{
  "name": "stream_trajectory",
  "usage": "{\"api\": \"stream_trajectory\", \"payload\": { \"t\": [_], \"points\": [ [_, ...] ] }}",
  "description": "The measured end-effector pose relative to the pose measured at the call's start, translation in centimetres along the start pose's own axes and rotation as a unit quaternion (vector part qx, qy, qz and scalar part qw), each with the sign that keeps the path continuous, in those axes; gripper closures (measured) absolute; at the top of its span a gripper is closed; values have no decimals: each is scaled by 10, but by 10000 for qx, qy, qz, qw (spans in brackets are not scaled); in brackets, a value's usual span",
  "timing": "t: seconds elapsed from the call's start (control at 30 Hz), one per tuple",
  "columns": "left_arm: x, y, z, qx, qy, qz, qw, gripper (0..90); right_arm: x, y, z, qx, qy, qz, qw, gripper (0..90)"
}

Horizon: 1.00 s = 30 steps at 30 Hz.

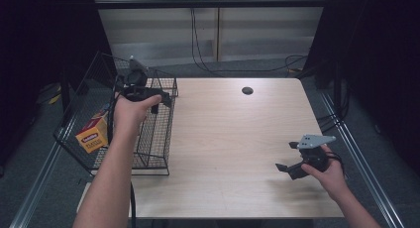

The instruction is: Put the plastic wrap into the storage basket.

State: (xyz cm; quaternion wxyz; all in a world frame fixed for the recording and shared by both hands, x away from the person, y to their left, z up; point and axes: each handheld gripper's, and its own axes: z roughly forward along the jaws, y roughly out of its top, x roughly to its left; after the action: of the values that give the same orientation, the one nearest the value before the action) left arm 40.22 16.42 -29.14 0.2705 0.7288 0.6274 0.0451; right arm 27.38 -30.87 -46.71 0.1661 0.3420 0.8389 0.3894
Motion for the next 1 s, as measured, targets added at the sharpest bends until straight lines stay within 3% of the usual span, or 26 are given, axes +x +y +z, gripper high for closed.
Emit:
{"api": "stream_trajectory", "payload": {
  "t": [0.37, 1.0],
  "points": [
    [-15, -5, 11, -60, -165, 246, 9995, 126, 0, 0, 0, 16, 17, 8, 10000, 29],
    [-36, -23, 47, 46, -495, 625, 9968, 118, 1, 0, 1, 34, 14, -14, 10000, 29]
  ]
}}
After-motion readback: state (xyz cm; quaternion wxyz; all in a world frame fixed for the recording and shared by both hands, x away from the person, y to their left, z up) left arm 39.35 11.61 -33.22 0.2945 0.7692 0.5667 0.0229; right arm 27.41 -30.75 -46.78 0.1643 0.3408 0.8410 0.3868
